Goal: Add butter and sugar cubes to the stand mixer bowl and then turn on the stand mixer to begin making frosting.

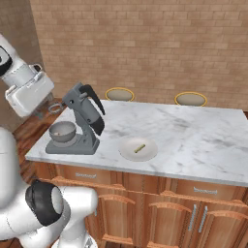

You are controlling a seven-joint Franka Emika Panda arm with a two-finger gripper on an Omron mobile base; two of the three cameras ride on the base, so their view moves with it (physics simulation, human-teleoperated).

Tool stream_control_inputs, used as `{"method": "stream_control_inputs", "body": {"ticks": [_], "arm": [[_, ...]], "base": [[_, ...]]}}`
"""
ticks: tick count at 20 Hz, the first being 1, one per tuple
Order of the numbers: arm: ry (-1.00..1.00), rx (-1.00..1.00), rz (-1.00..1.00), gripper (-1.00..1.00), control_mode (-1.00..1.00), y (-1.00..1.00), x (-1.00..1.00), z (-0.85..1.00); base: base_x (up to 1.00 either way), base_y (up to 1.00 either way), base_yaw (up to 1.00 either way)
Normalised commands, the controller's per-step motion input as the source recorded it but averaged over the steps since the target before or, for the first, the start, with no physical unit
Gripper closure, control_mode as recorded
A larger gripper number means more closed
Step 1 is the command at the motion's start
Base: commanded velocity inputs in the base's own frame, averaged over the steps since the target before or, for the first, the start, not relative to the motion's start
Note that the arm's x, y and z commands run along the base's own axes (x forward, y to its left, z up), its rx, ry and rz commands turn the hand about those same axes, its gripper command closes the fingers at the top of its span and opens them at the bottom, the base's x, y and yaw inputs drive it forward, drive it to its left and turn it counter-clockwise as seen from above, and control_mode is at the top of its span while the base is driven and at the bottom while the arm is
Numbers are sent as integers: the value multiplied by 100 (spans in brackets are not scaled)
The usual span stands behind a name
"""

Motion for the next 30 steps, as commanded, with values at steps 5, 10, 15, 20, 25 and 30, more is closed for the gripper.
{"method": "stream_control_inputs", "body": {"ticks": [5, 10, 15, 20, 25, 30], "arm": [[22, 10, 22, -100, -100, -100, 0, 10], [13, 9, 38, -100, -100, -99, 4, -4], [9, 15, 49, -100, -100, -68, 9, -27], [17, 17, 41, -100, -100, -20, 25, -45], [8, 17, 31, -100, -100, 0, 43, -60], [-4, 8, 21, -100, -100, 0, 48, -60]], "base": [[0, 0, 0], [0, 0, 0], [0, 0, 0], [0, 0, 0], [0, 0, 0], [0, 0, 0]]}}
